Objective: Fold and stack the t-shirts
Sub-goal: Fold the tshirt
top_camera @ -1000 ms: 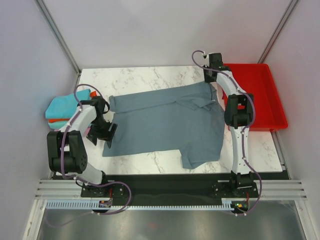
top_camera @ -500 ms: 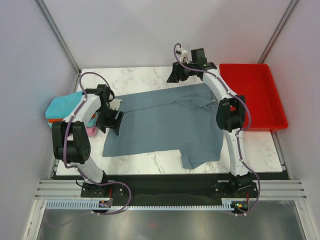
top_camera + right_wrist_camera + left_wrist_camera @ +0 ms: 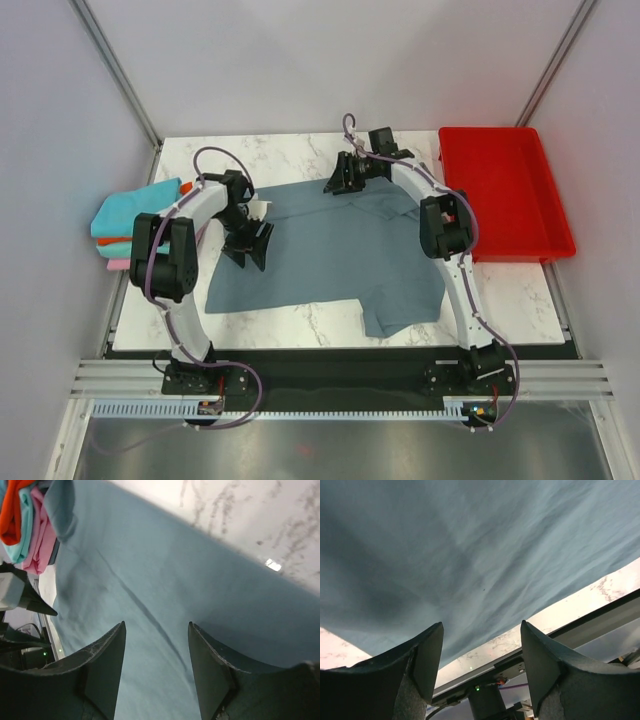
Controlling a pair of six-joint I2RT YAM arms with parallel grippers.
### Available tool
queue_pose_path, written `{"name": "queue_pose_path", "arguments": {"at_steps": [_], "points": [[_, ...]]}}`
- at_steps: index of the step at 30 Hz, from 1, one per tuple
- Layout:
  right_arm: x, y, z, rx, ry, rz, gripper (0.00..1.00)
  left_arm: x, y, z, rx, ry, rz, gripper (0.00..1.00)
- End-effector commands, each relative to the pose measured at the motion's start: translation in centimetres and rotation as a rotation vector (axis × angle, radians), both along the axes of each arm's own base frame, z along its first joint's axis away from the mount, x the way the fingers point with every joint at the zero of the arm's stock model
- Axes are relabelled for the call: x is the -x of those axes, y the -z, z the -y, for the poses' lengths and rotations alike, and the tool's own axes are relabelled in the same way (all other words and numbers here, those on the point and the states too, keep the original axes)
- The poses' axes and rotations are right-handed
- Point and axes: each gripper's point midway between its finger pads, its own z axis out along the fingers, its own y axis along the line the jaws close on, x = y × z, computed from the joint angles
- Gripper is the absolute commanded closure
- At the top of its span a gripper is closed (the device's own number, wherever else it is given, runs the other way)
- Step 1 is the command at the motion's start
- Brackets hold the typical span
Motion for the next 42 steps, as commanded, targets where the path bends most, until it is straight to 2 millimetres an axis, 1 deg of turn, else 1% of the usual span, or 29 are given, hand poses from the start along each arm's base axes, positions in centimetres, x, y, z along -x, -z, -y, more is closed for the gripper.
{"name": "queue_pose_path", "arguments": {"at_steps": [1, 7, 11, 12, 13, 14, 15, 16, 17, 18, 19, 20, 21, 22, 25, 27, 28, 29, 30, 31, 32, 33, 34, 35, 36, 37, 38, 39, 42], "points": [[-0.9, 2.1, 0.1, 0.008, 0.048, -0.034, 0.39, -1.5, -0.9, 1.7, 0.086, -0.027, 0.024, 0.29], [-2.8, 5.3, 0.4, 0.044, 0.116, -0.029, 0.37, -2.3, -0.2, 1.6, 0.072, -0.030, 0.018, 0.28], [-3.7, 6.0, 0.3, 0.045, 0.143, -0.014, 0.37, -4.9, 1.0, 1.4, 0.046, -0.030, 0.042, 0.28], [-4.0, 6.1, 0.4, 0.054, 0.155, -0.007, 0.36, -6.1, 1.6, 1.5, 0.037, -0.029, 0.049, 0.28], [-4.2, 6.4, 0.5, 0.056, 0.159, -0.005, 0.36, -6.7, 2.0, 1.3, 0.025, -0.030, 0.048, 0.28], [-4.5, 6.4, 0.8, 0.060, 0.170, 0.003, 0.36, -7.4, 2.3, 1.3, 0.021, -0.031, 0.052, 0.28], [-4.8, 6.5, 1.0, 0.067, 0.180, 0.008, 0.36, -8.8, 2.1, 1.4, 0.018, -0.035, 0.077, 0.28], [-5.2, 6.9, 1.5, 0.085, 0.202, 0.014, 0.36, -9.2, 3.2, 1.2, 0.002, -0.038, 0.060, 0.28], [-5.7, 6.9, 2.0, 0.093, 0.218, 0.023, 0.36, -9.6, 3.6, 1.2, -0.007, -0.038, 0.057, 0.28], [-5.9, 7.1, 2.3, 0.100, 0.223, 0.029, 0.36, -10.8, 3.4, 1.2, -0.009, -0.039, 0.083, 0.28], [-6.3, 7.1, 2.7, 0.112, 0.240, 0.035, 0.36, -11.1, 4.3, 0.9, -0.030, -0.036, 0.074, 0.28], [-6.5, 7.2, 3.4, 0.121, 0.255, 0.032, 0.36, -12.0, 4.1, 0.9, -0.034, -0.033, 0.098, 0.28], [-6.7, 7.3, 3.8, 0.127, 0.264, 0.035, 0.36, -12.4, 4.2, 0.9, -0.039, -0.034, 0.104, 0.28], [-6.9, 7.4, 4.2, 0.139, 0.276, 0.040, 0.36, -12.7, 4.8, 0.8, -0.047, -0.034, 0.097, 0.28], [-7.2, 7.6, 5.3, 0.160, 0.291, 0.049, 0.36, -14.4, 4.6, 0.7, -0.061, -0.031, 0.138, 0.28], [-7.3, 7.5, 5.6, 0.164, 0.292, 0.049, 0.36, -15.2, 3.8, 0.8, -0.063, -0.026, 0.172, 0.28], [-7.3, 7.3, 5.6, 0.163, 0.289, 0.057, 0.36, -15.4, 3.1, 0.9, -0.069, -0.019, 0.193, 0.28], [-7.3, 7.0, 5.5, 0.158, 0.278, 0.066, 0.36, -15.6, 0.8, 0.9, -0.070, -0.010, 0.247, 0.27], [-7.4, 6.8, 5.4, 0.157, 0.274, 0.076, 0.36, -15.6, -0.5, 1.5, -0.071, 0.004, 0.283, 0.27], [-7.5, 6.5, 5.4, 0.156, 0.271, 0.082, 0.36, -15.5, -2.0, 1.5, -0.091, 0.007, 0.325, 0.26], [-7.4, 6.3, 5.1, 0.156, 0.261, 0.094, 0.36, -14.7, -4.5, 2.1, -0.086, 0.017, 0.377, 0.26], [-7.4, 6.0, 5.1, 0.156, 0.260, 0.099, 0.36, -14.2, -5.9, 2.2, -0.090, 0.021, 0.410, 0.26], [-7.3, 5.9, 5.0, 0.157, 0.258, 0.098, 0.36, -13.5, -6.6, 1.8, -0.115, 0.022, 0.426, 0.25], [-7.3, 6.0, 5.0, 0.159, 0.256, 0.098, 0.36, -11.7, -5.7, 1.3, -0.132, 0.021, 0.386, 0.26], [-7.3, 5.6, 5.0, 0.160, 0.253, 0.105, 0.36, -10.7, -7.2, 0.6, -0.145, 0.013, 0.415, 0.26], [-7.2, 5.7, 5.1, 0.164, 0.251, 0.104, 0.36, -9.9, -7.0, 0.1, -0.153, 0.011, 0.409, 0.28], [-7.2, 5.6, 5.1, 0.166, 0.251, 0.106, 0.36, -8.1, -5.8, -1.2, -0.168, -0.010, 0.362, 0.28], [-7.3, 5.3, 5.2, 0.166, 0.251, 0.111, 0.36, -7.4, -6.0, -1.7, -0.163, -0.024, 0.364, 0.29], [-7.1, 4.9, 5.3, 0.169, 0.247, 0.115, 0.36, -5.6, -4.5, -4.0, -0.185, -0.074, 0.308, 0.31]]}}
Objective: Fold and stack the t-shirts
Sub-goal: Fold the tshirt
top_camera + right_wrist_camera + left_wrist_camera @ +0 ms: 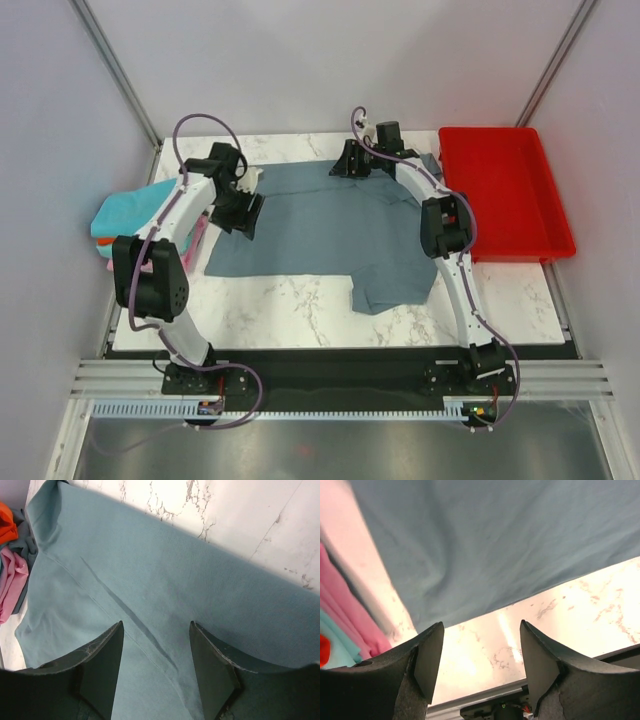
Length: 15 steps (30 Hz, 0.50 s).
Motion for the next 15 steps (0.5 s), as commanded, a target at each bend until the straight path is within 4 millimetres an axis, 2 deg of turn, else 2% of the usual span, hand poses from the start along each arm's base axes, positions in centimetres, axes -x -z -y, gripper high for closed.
{"name": "queue_pose_path", "arguments": {"at_steps": [1, 5, 10, 11, 15], "points": [[0.2, 3.2, 2.6, 0.122, 0.067, -0.059, 0.35, 1.3, 2.4, -3.5, -0.047, -0.090, -0.060, 0.31], [0.4, 2.9, 2.6, 0.119, 0.064, -0.060, 0.36, 2.8, 4.1, -5.3, -0.055, -0.138, -0.128, 0.31], [0.7, 2.8, 2.6, 0.122, 0.058, -0.064, 0.36, 5.1, 6.5, -6.0, -0.054, -0.162, -0.228, 0.31], [0.7, 2.8, 2.6, 0.124, 0.058, -0.063, 0.36, 2.1, 7.3, -7.8, -0.122, -0.178, -0.109, 0.35], [0.9, 2.9, 2.7, 0.129, 0.056, -0.066, 0.36, 1.9, 9.0, -8.4, -0.125, -0.195, -0.132, 0.36]]}}
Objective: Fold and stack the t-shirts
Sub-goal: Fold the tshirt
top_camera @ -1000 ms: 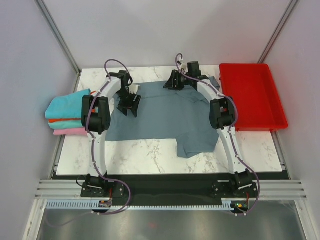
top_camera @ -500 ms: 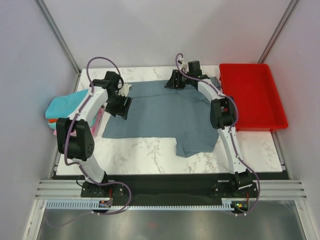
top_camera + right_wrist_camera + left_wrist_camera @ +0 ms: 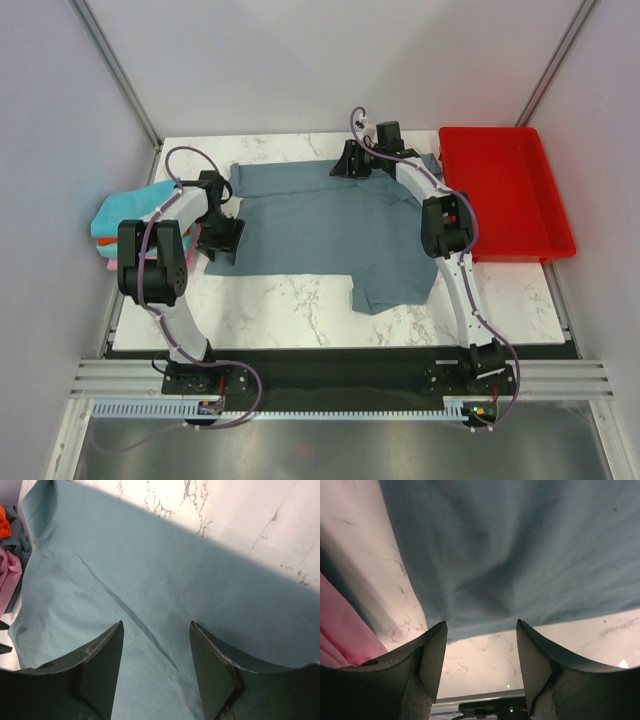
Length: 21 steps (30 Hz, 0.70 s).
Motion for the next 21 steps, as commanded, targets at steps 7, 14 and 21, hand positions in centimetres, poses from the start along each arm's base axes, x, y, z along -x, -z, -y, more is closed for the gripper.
{"name": "queue_pose_path", "arguments": {"at_steps": [7, 14, 21], "points": [[0.9, 3.2, 2.6, 0.112, 0.057, -0.086, 0.35, -2.3, 3.8, -2.1, -0.017, -0.057, 0.015, 0.36], [0.6, 3.1, 3.0, 0.135, 0.073, -0.075, 0.35, 1.7, 5.5, -3.7, -0.067, -0.053, -0.128, 0.35], [0.4, 3.5, 3.2, 0.153, 0.081, -0.069, 0.35, 4.8, 4.4, -3.4, -0.039, -0.071, -0.232, 0.34]]}}
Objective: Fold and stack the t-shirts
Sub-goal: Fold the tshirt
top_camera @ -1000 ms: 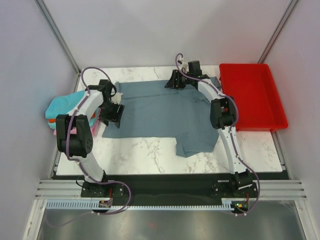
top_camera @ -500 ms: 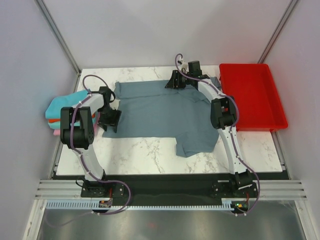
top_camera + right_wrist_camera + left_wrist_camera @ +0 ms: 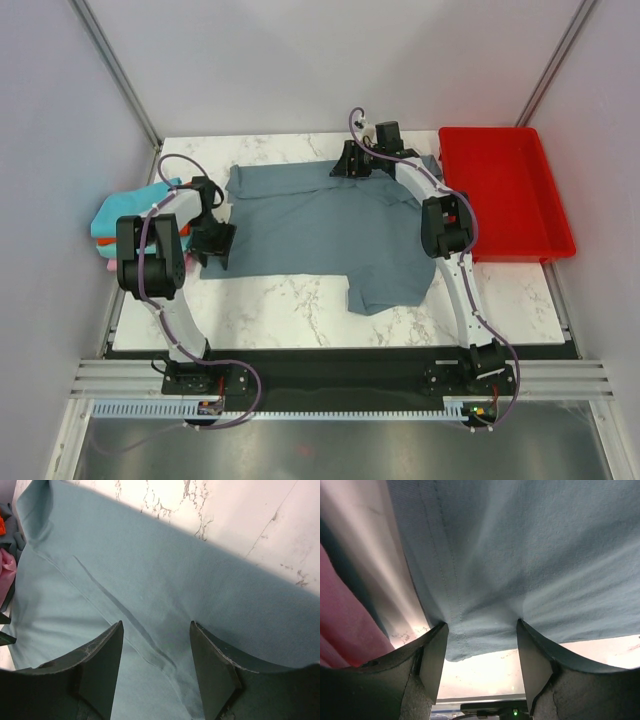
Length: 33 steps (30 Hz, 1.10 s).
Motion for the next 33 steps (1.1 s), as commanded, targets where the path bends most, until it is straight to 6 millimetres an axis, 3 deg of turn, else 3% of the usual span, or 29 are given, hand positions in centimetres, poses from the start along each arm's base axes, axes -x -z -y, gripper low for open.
{"name": "queue_pose_path", "arguments": {"at_steps": [1, 4, 7, 8, 9, 10, 12, 13, 14, 15, 16, 17, 18, 19, 20, 21, 22, 23, 24, 25, 26, 27, 28, 29, 32, 33], "points": [[0.4, 3.6, 3.2, 0.137, 0.084, -0.081, 0.35, 4.7, 1.7, -0.2, 0.029, -0.007, -0.191, 0.34], [0.3, 3.6, 3.2, 0.139, 0.081, -0.078, 0.35, 4.2, 0.5, 0.8, 0.080, -0.013, -0.160, 0.34], [0.3, 2.7, 3.4, 0.153, 0.065, -0.050, 0.36, 1.7, -2.6, 1.9, 0.130, 0.017, -0.008, 0.25], [0.2, 1.2, 3.7, 0.184, 0.054, -0.006, 0.35, 1.0, -3.7, 2.1, 0.136, 0.025, 0.038, 0.22], [0.1, 0.1, 4.0, 0.205, 0.048, 0.027, 0.36, -0.4, -6.3, 2.2, 0.130, 0.035, 0.137, 0.22], [-0.3, -3.0, 4.3, 0.216, 0.056, 0.086, 0.36, -1.1, -7.6, 2.6, 0.128, 0.051, 0.182, 0.22], [-0.3, -5.1, 5.7, 0.256, 0.064, 0.137, 0.35, -2.6, -11.0, 3.1, 0.124, 0.078, 0.299, 0.22], [-0.3, -8.5, 6.2, 0.252, 0.073, 0.196, 0.35, -3.2, -12.0, 3.9, 0.162, 0.105, 0.344, 0.17], [0.6, -8.3, 6.8, 0.274, 0.065, 0.189, 0.35, -3.9, -13.1, 4.6, 0.200, 0.124, 0.394, 0.16], [0.6, -9.3, 7.6, 0.300, 0.064, 0.247, 0.35, -4.2, -13.7, 4.7, 0.200, 0.135, 0.422, 0.16], [1.4, -13.8, 8.0, 0.299, 0.065, 0.344, 0.34, -4.6, -14.6, 4.5, 0.193, 0.139, 0.466, 0.16], [3.2, -11.4, 8.6, 0.331, 0.041, 0.327, 0.34, -4.7, -14.7, 4.4, 0.182, 0.138, 0.475, 0.16], [4.4, -11.7, 8.8, 0.370, -0.001, 0.375, 0.34, -4.5, -14.4, 4.3, 0.179, 0.137, 0.472, 0.16], [6.1, -14.4, 9.1, 0.378, -0.015, 0.430, 0.34, -4.5, -14.5, 4.2, 0.175, 0.134, 0.485, 0.17], [8.9, -11.3, 9.6, 0.406, -0.056, 0.358, 0.34, -4.1, -14.3, 4.3, 0.175, 0.130, 0.479, 0.17], [10.7, -10.7, 9.6, 0.425, -0.092, 0.346, 0.34, -3.1, -13.2, 4.2, 0.177, 0.125, 0.446, 0.17], [12.5, -12.2, 9.9, 0.446, -0.125, 0.390, 0.35, -3.3, -13.0, 4.6, 0.195, 0.117, 0.462, 0.18], [16.1, -9.0, 10.2, 0.477, -0.188, 0.306, 0.36, -2.7, -12.3, 4.8, 0.206, 0.111, 0.457, 0.18], [17.8, -8.5, 10.6, 0.497, -0.213, 0.297, 0.37, -2.4, -11.9, 4.9, 0.213, 0.103, 0.450, 0.19], [19.3, -10.0, 10.9, 0.509, -0.219, 0.334, 0.38, -2.3, -11.6, 5.0, 0.216, 0.099, 0.448, 0.19], [21.9, -7.9, 11.8, 0.548, -0.254, 0.294, 0.38, -2.2, -11.4, 5.0, 0.220, 0.095, 0.449, 0.21], [23.2, -7.7, 12.0, 0.563, -0.271, 0.297, 0.38, -1.9, -10.9, 5.0, 0.223, 0.083, 0.432, 0.22], [24.3, -9.0, 12.3, 0.573, -0.272, 0.337, 0.38, -1.8, -10.8, 5.1, 0.229, 0.081, 0.429, 0.22], [25.9, -7.7, 13.3, 0.610, -0.283, 0.299, 0.38, -1.5, -10.4, 5.4, 0.247, 0.082, 0.412, 0.23], [28.2, -7.0, 15.0, 0.662, -0.258, 0.264, 0.37, -0.9, -9.5, 5.9, 0.276, 0.074, 0.376, 0.25], [28.8, -6.8, 15.3, 0.672, -0.262, 0.254, 0.37, -0.6, -9.1, 7.0, 0.289, 0.100, 0.356, 0.25]]}}
